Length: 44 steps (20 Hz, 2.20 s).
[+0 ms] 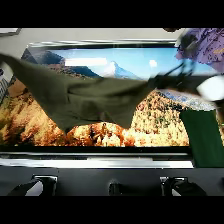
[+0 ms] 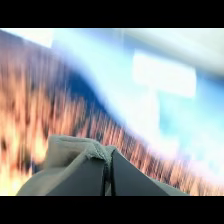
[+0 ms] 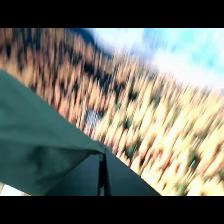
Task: Fold the clothes and pants, and hang the long-sleeved shirts on hangers.
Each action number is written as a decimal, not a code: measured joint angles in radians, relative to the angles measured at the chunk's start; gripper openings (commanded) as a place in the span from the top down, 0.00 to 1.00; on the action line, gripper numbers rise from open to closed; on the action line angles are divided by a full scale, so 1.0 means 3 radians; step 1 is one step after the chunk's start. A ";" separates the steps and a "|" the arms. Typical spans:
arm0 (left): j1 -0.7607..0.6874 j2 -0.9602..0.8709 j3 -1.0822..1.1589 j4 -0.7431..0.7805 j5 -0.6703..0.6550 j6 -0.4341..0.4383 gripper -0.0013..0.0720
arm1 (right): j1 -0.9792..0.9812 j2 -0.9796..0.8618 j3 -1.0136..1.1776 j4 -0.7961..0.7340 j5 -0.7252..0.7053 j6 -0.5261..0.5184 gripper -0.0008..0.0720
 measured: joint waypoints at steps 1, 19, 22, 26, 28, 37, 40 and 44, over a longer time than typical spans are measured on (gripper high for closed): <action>0.0010 0.0088 0.0223 0.0064 -0.0001 -0.0037 0.96 | 0.0000 0.0088 0.0284 -0.0150 0.0042 0.0029 0.95; 0.0041 0.0477 0.0614 0.1188 -0.1003 -0.1017 0.96 | 0.0001 0.0076 0.1288 -0.1153 0.0397 0.0613 0.95; 0.0000 -0.0085 0.0266 0.1195 -0.0895 -0.0968 0.96 | 0.0001 -0.0669 0.1289 -0.1183 0.0359 0.0814 0.95; -0.0151 -0.1033 -0.0023 0.1203 -0.0361 -0.0855 0.96 | 0.0001 -0.1582 0.1291 -0.1198 0.0140 0.0982 0.95; -0.0257 -0.1504 -0.0079 0.1203 -0.0069 -0.0802 0.96 | 0.0001 -0.1949 0.1291 -0.1123 0.0066 0.1038 0.95; -0.0431 -0.2275 0.0013 0.1199 0.0261 -0.0722 0.02 | 0.0000 -0.2623 0.1294 -0.0381 0.0292 0.1116 0.40; -0.0240 -0.2089 0.0233 0.1199 -0.0144 -0.0478 0.02 | -0.0018 -0.2441 0.1296 -0.0217 0.0465 0.0816 0.40; 0.0217 -0.1606 0.0220 0.1024 -0.0609 -0.0212 0.02 | -0.0289 -0.2031 0.1292 0.0058 0.0863 0.0221 0.40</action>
